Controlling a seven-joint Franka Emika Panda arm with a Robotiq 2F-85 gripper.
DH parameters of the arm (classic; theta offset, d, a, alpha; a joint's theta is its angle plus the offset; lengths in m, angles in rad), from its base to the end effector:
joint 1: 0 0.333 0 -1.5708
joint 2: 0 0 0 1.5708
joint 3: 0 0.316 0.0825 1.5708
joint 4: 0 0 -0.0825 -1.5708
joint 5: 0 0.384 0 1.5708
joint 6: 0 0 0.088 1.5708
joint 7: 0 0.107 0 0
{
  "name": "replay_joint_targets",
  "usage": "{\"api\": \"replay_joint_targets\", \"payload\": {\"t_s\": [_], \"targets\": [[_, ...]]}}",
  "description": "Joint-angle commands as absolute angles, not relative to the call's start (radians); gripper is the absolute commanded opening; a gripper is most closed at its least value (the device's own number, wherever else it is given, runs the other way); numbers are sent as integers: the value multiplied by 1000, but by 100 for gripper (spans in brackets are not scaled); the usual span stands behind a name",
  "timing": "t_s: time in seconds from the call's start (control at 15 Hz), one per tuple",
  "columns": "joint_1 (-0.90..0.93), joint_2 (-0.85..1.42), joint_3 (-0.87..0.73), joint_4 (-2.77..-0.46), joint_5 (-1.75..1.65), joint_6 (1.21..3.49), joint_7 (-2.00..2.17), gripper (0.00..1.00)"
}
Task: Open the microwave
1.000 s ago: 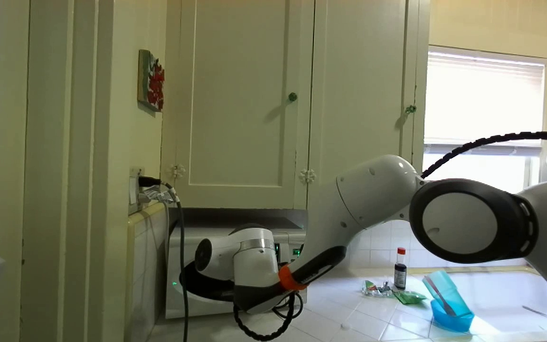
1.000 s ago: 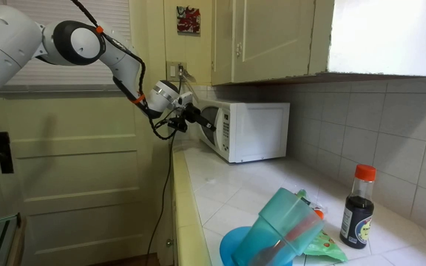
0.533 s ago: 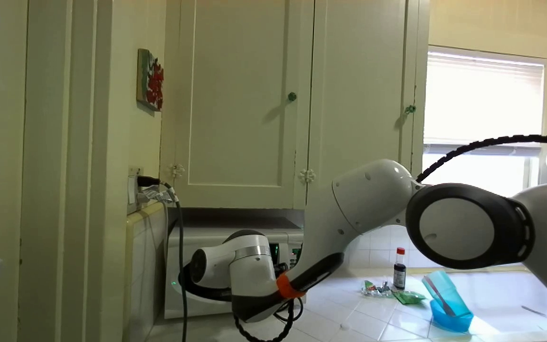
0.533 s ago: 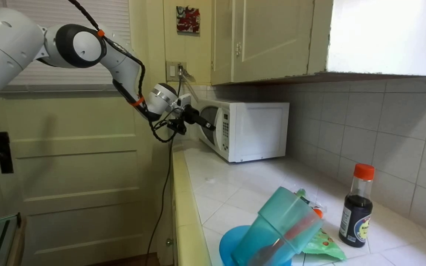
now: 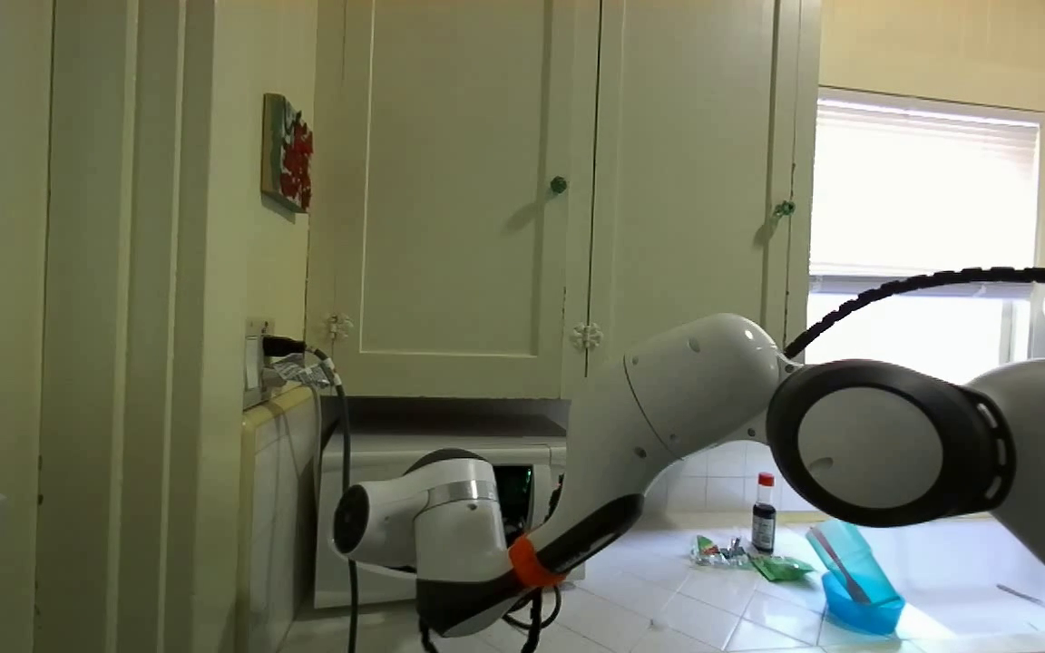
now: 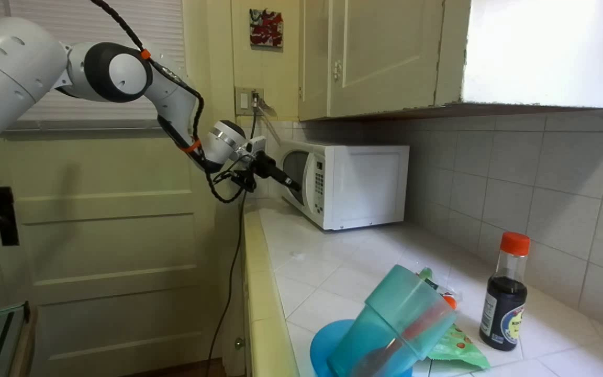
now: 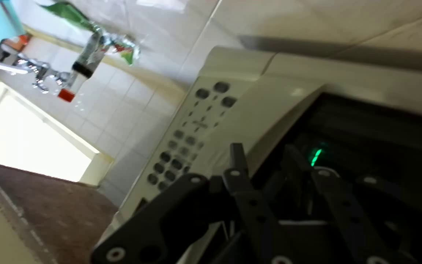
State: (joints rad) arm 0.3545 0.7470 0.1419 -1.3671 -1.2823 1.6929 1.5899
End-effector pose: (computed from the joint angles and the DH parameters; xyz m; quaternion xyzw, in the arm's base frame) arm 0.6836 0.2387 0.3007 0.7923 -0.2640 0.3696 0.4074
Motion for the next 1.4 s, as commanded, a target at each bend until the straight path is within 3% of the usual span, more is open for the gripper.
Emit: {"api": "replay_joint_targets", "payload": {"t_s": [0.0,0.13,0.2,0.27,0.67,1.33], "targets": [[402,824,208,-1299,-1203,1784,1577,8],[417,851,236,-1279,-1125,1825,1528,8],[423,866,243,-1268,-1076,1828,1504,58],[436,872,242,-1261,-1027,1805,1486,59],[490,873,141,-1216,-884,1544,1515,100],[552,849,25,-1302,-1074,1272,1684,100]]}}
